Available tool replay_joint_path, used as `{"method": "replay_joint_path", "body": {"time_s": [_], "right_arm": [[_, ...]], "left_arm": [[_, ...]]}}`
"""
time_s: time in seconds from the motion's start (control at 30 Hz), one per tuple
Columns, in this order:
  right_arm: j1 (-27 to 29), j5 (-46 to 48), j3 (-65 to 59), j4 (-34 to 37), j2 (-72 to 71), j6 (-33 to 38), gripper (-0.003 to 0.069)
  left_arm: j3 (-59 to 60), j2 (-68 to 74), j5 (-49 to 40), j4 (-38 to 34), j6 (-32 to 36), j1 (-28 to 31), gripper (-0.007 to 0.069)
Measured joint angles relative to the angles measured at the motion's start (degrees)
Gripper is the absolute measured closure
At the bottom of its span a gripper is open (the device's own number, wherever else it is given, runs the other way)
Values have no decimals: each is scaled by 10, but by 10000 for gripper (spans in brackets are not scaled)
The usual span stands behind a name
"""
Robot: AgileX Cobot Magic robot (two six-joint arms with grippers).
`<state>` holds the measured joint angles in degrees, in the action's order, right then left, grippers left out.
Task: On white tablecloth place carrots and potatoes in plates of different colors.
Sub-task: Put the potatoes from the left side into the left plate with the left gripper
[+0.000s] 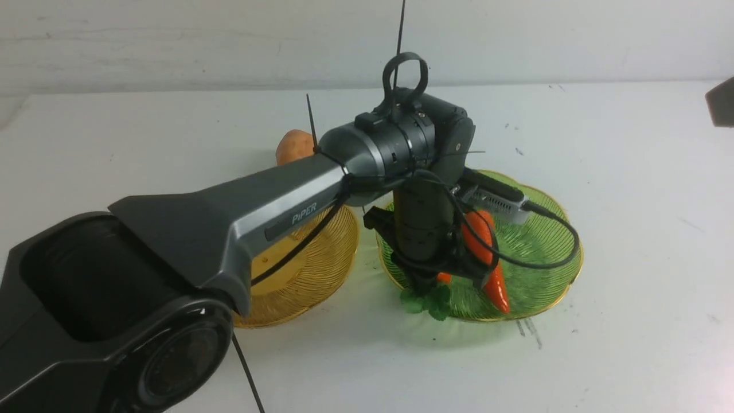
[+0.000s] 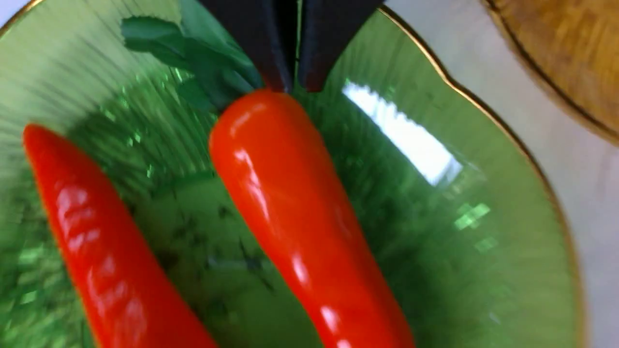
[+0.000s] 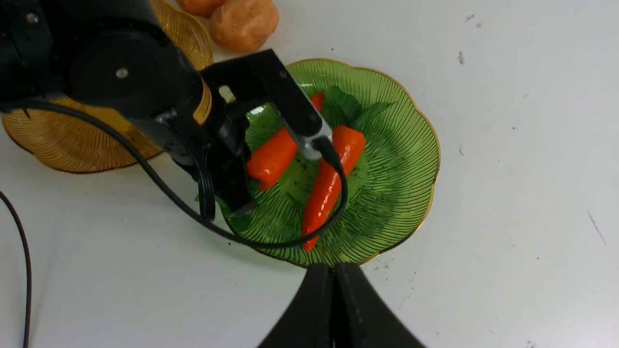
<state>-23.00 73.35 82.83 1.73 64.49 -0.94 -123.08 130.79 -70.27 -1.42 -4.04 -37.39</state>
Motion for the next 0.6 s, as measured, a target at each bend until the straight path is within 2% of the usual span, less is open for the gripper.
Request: {"method": "replay_joint_path", "body": {"time_s": [0.23, 0.43, 0.6], "right_arm": [[0, 0, 0, 5, 0, 0, 674], [0, 0, 0, 8, 0, 0, 674], [0, 0, 0, 9, 0, 0, 674]], "left_arm": [[-86, -2, -2, 26, -13, 32, 628], [-112, -3, -2, 61, -30, 96, 628], [-112, 1, 23, 65, -27, 146, 624]]}}
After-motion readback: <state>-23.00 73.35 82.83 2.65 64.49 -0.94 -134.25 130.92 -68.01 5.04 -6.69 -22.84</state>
